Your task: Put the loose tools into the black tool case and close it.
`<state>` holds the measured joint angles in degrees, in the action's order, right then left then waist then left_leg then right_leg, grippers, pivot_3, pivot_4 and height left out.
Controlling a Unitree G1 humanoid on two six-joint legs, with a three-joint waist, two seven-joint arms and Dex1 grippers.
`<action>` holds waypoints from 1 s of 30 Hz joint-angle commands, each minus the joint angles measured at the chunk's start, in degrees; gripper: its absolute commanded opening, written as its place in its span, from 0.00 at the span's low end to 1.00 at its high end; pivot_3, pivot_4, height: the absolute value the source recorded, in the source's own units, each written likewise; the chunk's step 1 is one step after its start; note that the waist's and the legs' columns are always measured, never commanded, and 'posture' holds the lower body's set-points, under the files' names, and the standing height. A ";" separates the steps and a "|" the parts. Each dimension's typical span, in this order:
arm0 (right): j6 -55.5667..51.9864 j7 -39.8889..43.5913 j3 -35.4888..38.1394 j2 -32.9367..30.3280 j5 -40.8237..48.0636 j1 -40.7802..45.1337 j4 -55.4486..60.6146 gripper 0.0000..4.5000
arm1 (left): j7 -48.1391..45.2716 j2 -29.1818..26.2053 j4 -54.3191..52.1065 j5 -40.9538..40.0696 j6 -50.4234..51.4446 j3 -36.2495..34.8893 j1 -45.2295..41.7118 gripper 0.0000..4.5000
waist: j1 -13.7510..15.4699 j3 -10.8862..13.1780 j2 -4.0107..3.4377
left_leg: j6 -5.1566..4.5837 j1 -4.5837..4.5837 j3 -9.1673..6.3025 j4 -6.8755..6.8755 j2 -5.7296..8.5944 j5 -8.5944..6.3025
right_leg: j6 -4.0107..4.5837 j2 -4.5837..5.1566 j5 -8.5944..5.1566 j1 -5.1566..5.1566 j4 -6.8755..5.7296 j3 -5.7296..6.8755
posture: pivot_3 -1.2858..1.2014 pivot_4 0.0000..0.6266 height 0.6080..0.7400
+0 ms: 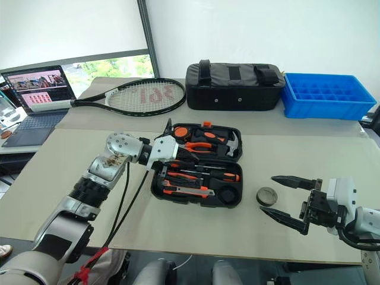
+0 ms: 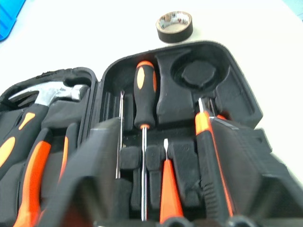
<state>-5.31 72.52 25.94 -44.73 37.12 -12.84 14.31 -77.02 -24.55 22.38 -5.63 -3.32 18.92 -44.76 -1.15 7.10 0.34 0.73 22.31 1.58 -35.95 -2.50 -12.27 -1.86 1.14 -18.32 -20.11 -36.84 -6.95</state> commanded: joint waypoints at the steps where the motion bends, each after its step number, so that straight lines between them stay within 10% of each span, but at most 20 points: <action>1: 1.90 0.58 1.29 -0.06 0.15 0.52 0.23 1.00 | -0.87 0.88 1.44 -1.54 -4.02 -1.45 0.45 0.29 | 0.15 0.00 0.00 | 0.00 0.01 0.00 0.00 0.01 0.00 | 0.00 0.00 0.00 0.00 0.00 0.00 | 0.52 0.24 0.75; 5: 2.20 1.06 1.41 -0.25 -0.01 0.81 -0.43 1.00 | -1.50 1.72 4.16 -1.06 -8.31 -0.63 2.15 0.01 | 0.33 -0.01 -0.01 | 0.00 0.04 0.00 -0.01 0.01 0.00 | 0.02 0.02 0.01 0.00 0.04 0.00 | 0.52 0.24 0.75; 30: 2.24 1.84 1.47 -0.84 -0.32 -0.28 -0.34 1.00 | 3.79 2.85 20.06 13.39 -29.82 7.22 3.05 0.01 | 0.43 -0.12 -0.02 | 0.00 -0.18 0.00 -0.08 0.03 0.00 | -0.13 0.02 -0.07 0.29 0.01 0.00 | 0.52 0.24 0.75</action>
<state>-4.02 74.39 26.33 -44.95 36.68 -13.78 12.91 -74.02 -20.98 38.59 2.98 -32.69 23.71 -42.80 -0.73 6.97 0.32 0.73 22.08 1.57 -36.02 -2.46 -12.27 -2.03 1.17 -18.41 -19.67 -36.83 -6.95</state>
